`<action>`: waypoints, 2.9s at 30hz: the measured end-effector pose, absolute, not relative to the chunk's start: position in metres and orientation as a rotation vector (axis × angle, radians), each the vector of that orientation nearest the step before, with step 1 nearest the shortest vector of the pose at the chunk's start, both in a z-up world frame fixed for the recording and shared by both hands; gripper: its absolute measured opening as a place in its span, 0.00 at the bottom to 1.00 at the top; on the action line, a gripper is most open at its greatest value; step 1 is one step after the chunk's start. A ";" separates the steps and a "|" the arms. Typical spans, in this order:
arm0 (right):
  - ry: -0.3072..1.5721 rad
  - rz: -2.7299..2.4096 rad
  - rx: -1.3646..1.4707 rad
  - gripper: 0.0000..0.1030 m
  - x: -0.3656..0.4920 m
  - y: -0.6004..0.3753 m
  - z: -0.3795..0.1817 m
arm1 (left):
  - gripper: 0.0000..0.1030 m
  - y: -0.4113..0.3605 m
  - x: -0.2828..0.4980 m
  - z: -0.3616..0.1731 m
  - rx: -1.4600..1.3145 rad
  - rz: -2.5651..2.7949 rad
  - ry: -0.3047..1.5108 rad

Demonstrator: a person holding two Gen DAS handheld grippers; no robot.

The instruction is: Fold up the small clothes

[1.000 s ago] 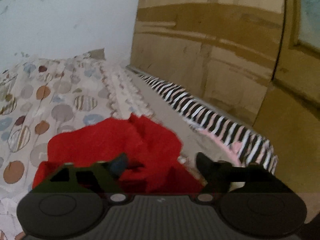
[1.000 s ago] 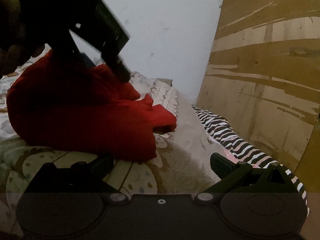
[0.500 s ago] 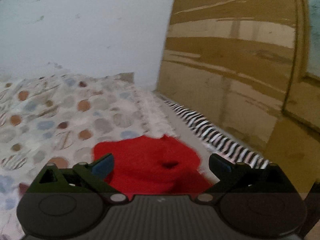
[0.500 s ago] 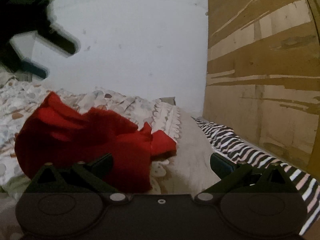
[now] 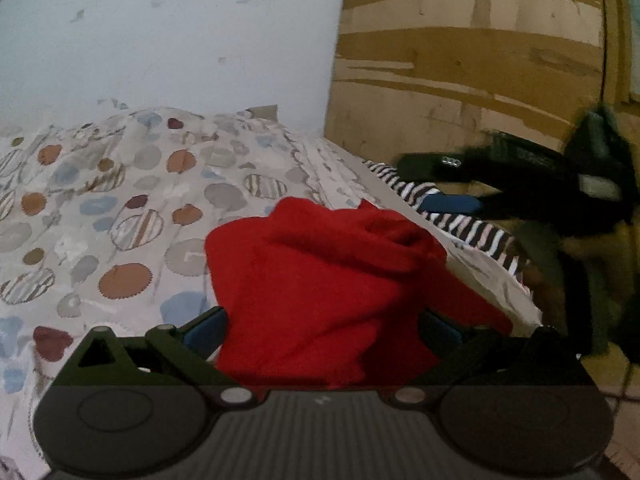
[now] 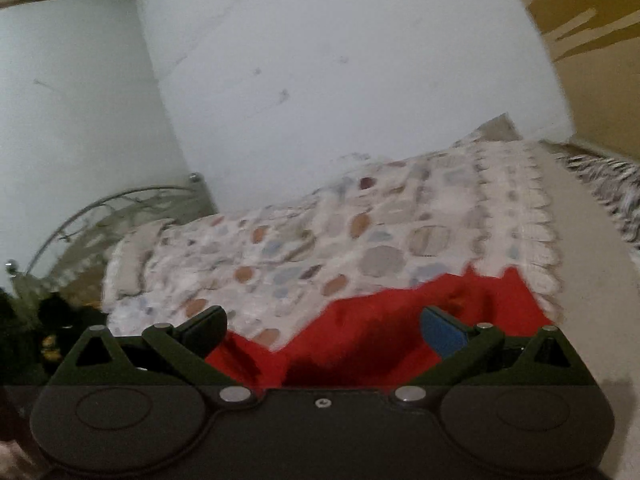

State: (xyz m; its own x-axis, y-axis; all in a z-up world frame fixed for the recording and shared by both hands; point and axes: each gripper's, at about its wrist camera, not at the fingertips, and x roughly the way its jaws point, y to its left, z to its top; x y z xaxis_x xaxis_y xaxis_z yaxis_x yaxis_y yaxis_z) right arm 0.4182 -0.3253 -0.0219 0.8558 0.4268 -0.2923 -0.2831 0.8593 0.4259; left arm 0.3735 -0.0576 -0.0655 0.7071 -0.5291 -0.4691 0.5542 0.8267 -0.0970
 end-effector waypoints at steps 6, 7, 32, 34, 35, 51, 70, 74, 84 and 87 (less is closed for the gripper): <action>0.588 0.285 0.470 0.99 0.477 -0.339 -0.040 | 0.97 -0.055 0.379 -0.068 0.013 -0.626 0.499; 0.613 0.274 0.488 0.99 0.482 -0.342 -0.046 | 0.94 -0.054 0.380 -0.068 0.010 -0.627 0.502; 0.387 0.068 0.404 0.15 0.439 -0.396 -0.016 | 0.29 -0.158 0.342 -0.072 0.274 -0.872 0.454; 0.423 0.027 0.434 0.15 0.439 -0.408 -0.035 | 0.29 -0.165 0.339 -0.079 0.296 -0.882 0.457; 0.442 0.013 0.446 0.15 0.440 -0.411 -0.045 | 0.29 -0.167 0.337 -0.082 0.319 -0.881 0.451; 0.487 0.182 0.329 0.99 0.408 -0.388 -0.039 | 0.49 -0.192 0.290 -0.109 0.609 -0.853 0.250; 0.514 0.109 0.160 0.99 0.381 -0.370 -0.095 | 0.91 -0.144 0.304 -0.066 0.237 -0.873 0.332; 0.453 0.094 0.158 0.99 0.375 -0.369 -0.104 | 0.99 -0.111 0.323 -0.051 0.047 -0.776 0.341; 0.391 0.059 0.173 0.99 0.367 -0.368 -0.110 | 0.99 -0.076 0.396 -0.092 -0.214 -0.655 0.647; 0.458 0.100 0.289 0.99 0.375 -0.382 -0.106 | 1.00 -0.068 0.401 -0.110 -0.305 -0.651 0.710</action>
